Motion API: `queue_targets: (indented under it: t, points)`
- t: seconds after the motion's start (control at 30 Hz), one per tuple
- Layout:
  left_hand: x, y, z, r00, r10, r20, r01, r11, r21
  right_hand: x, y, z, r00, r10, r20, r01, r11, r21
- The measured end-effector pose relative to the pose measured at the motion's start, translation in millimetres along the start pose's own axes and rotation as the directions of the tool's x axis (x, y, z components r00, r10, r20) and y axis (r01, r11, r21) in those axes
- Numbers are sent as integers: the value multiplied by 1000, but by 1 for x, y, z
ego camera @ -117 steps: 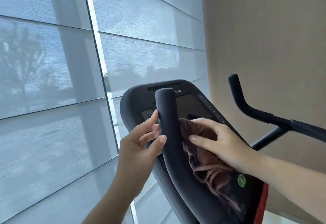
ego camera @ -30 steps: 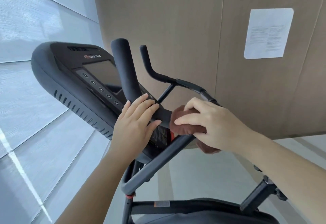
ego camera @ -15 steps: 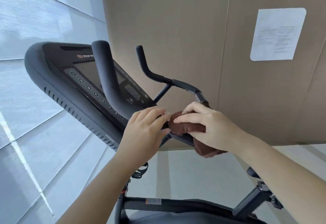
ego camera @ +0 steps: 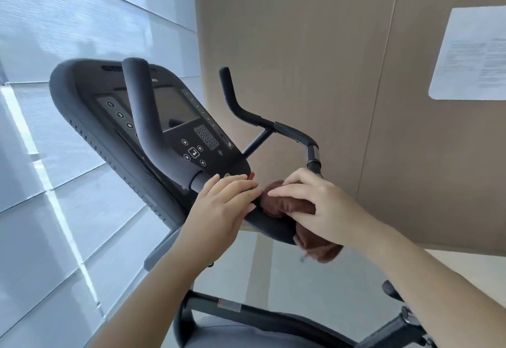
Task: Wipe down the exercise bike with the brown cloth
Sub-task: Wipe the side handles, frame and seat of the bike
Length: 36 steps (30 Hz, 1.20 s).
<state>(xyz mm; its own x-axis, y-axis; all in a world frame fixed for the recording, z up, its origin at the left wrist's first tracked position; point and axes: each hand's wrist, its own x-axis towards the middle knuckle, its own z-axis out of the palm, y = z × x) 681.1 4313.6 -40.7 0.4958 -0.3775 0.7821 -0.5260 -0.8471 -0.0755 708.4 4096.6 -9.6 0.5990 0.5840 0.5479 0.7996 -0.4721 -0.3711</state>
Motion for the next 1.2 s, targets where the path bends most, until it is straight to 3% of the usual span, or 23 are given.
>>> queue_targets:
  t: [0.2,0.5,0.67,0.97,1.2]
  points:
    - [-12,16,10,994,-95,-50,94,995,-37,-30,36,-14,998,9,57,-9,1000,-4]
    - [-9,21,12,992,-107,-72,105,994,-32,-52,27,-3,984,131,-122,-135,991,-18]
    - [-9,23,10,992,-78,-98,75,997,-27,-59,8,7,948,209,-240,-231,971,-65]
    - [-17,37,8,976,-214,-23,214,977,-11,-71,-25,26,838,402,-369,-456,887,-68]
    - [-47,71,7,979,-164,-122,153,984,-95,-94,-42,37,813,422,-401,-464,886,-10]
